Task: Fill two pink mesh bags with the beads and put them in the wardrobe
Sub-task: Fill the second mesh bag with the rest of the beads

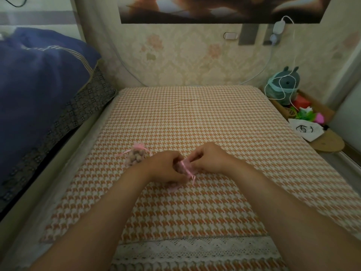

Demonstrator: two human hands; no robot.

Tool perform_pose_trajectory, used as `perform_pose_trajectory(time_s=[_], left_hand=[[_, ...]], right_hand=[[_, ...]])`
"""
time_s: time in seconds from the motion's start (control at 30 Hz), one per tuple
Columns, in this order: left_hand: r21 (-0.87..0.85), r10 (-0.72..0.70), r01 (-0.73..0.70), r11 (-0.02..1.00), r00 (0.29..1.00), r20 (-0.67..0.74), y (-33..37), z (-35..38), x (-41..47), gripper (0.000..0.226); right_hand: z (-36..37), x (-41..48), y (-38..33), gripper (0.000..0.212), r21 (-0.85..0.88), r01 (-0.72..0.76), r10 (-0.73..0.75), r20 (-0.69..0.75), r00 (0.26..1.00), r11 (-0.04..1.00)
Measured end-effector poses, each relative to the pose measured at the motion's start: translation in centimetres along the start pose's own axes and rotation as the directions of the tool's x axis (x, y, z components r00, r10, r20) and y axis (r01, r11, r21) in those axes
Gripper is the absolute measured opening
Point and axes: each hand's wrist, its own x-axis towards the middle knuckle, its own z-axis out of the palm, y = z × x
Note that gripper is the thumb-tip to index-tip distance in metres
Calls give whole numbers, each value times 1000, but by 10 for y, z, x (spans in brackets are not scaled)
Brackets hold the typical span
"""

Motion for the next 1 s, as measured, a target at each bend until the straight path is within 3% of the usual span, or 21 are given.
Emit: perform_pose_trajectory(time_s=[0.33, 0.47, 0.6, 0.8, 1.0], left_hand=[[-61, 8, -8, 998, 1000, 0, -7, 0, 2, 34], [-85, 10, -10, 996, 1000, -1, -6, -1, 0, 37], [-65, 12, -13, 998, 1000, -6, -6, -2, -1, 38], [-83, 22, -23, 996, 1000, -20, -1, -4, -5, 44], [-44, -16, 14, 999, 999, -42, 4, -6, 1, 62]], right_hand=[[9, -2, -11, 12, 251, -100, 92, 44, 995, 963], [7, -8, -19, 39, 225, -188, 146, 194, 970, 956], [5, -5, -19, 55, 181, -219, 193, 153, 969, 959], [9, -7, -19, 53, 186, -251, 206, 234, 950, 950], [-5, -10, -20, 48, 140, -205, 185, 145, 972, 969]])
